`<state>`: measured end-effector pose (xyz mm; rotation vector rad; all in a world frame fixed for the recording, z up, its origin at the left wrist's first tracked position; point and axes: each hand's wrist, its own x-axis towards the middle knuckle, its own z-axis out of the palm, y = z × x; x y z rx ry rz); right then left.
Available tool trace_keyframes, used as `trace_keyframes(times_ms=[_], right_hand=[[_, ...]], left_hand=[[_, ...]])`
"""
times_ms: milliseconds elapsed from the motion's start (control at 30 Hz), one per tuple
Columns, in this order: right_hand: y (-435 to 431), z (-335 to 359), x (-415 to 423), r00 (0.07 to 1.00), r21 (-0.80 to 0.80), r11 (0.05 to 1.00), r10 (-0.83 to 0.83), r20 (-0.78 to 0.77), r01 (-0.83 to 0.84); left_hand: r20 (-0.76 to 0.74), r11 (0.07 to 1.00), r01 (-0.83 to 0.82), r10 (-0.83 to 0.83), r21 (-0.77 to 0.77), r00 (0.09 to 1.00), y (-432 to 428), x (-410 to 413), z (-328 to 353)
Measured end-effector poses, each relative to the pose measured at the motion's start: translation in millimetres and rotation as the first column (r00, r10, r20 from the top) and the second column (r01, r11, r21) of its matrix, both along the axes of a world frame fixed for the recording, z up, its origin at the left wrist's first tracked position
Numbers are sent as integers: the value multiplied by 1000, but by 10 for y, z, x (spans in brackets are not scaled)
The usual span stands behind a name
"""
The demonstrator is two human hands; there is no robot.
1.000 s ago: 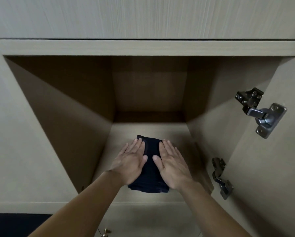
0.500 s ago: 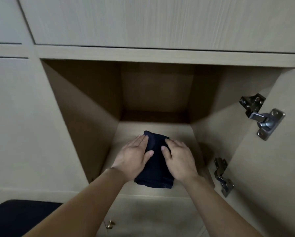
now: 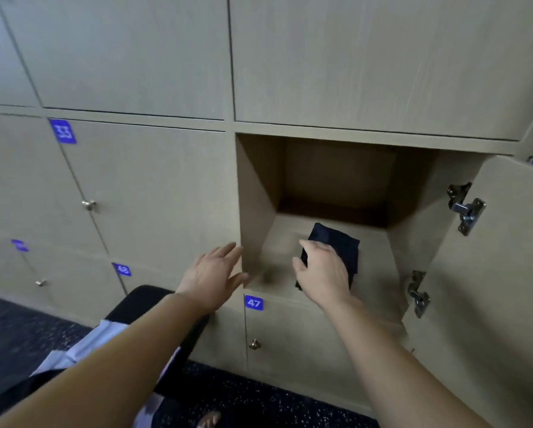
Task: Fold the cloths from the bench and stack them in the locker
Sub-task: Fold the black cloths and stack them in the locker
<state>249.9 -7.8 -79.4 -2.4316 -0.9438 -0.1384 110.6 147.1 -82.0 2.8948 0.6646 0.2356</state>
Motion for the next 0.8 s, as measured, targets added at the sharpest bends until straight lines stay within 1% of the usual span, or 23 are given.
trace_keyframes(times_ms=[167, 333, 400, 500, 667, 700, 800], right_hand=[[280, 23, -833, 990, -49, 989, 141, 19, -140], [595, -151, -1759, 940, -100, 936, 341, 32, -336], [699, -280, -2121, 908, -119, 903, 418, 22, -413], [847, -494, -2643, 835, -161, 824, 550, -2, -543], [1022, -850, -3295, 743, -244, 710, 665, -73, -660], [1053, -915, -3380, 733, -264, 695, 676, -81, -669], [1131, -1053, -3525, 714, -314, 660, 694, -93, -682]], left_hand=[[18, 978, -208, 208, 9, 978, 168, -1086, 10], [-6, 918, -397, 397, 15, 918, 233, -2346, -141], [-14, 885, -466, 466, 14, 884, 226, -2831, -253], [-21, 826, -564, 564, 3, 826, 171, -3533, -453], [-60, 715, -699, 696, -34, 715, 111, -4380, -843], [-63, 703, -710, 707, -44, 704, 119, -4481, -924], [-69, 704, -707, 704, -64, 707, 172, -4607, -1102]])
